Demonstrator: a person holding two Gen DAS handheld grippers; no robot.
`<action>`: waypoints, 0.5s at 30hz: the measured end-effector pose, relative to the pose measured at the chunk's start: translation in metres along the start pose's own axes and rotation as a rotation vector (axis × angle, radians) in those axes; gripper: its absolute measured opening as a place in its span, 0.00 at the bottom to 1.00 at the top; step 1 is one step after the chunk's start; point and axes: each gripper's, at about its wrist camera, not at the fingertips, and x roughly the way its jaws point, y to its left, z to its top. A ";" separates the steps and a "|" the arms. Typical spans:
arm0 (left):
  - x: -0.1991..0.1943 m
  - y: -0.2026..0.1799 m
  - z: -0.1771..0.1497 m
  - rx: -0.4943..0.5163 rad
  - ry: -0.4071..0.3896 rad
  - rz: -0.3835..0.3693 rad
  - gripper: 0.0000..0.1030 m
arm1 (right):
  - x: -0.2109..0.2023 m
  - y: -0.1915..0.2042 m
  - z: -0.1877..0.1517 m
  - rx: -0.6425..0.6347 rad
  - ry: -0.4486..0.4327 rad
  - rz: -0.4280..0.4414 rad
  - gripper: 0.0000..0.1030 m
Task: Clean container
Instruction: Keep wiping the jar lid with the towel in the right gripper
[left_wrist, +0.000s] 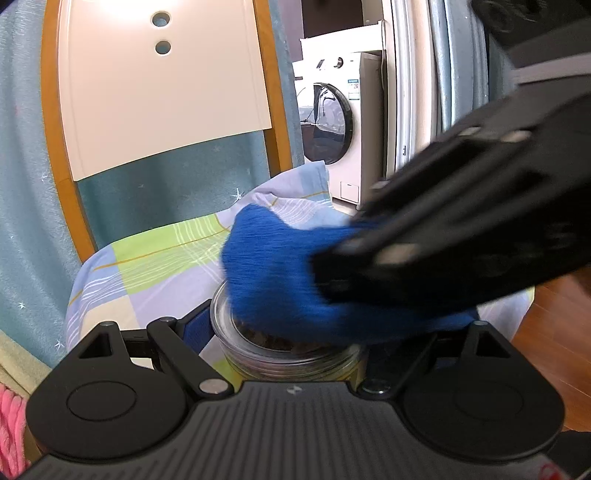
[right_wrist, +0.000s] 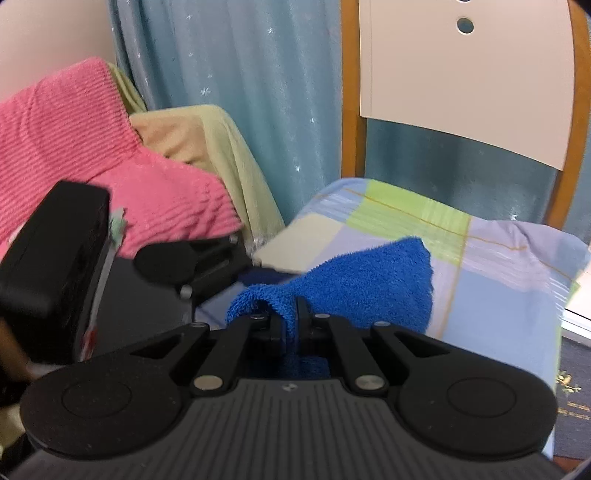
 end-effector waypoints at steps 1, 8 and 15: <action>0.000 0.000 0.000 0.000 0.001 0.000 0.84 | 0.004 -0.003 0.002 -0.004 -0.007 -0.016 0.02; 0.000 0.000 -0.001 0.002 -0.003 -0.003 0.84 | -0.007 -0.015 -0.003 -0.057 0.006 -0.137 0.02; 0.000 0.001 -0.002 0.002 -0.008 -0.004 0.84 | -0.026 -0.002 -0.013 -0.051 0.028 -0.065 0.03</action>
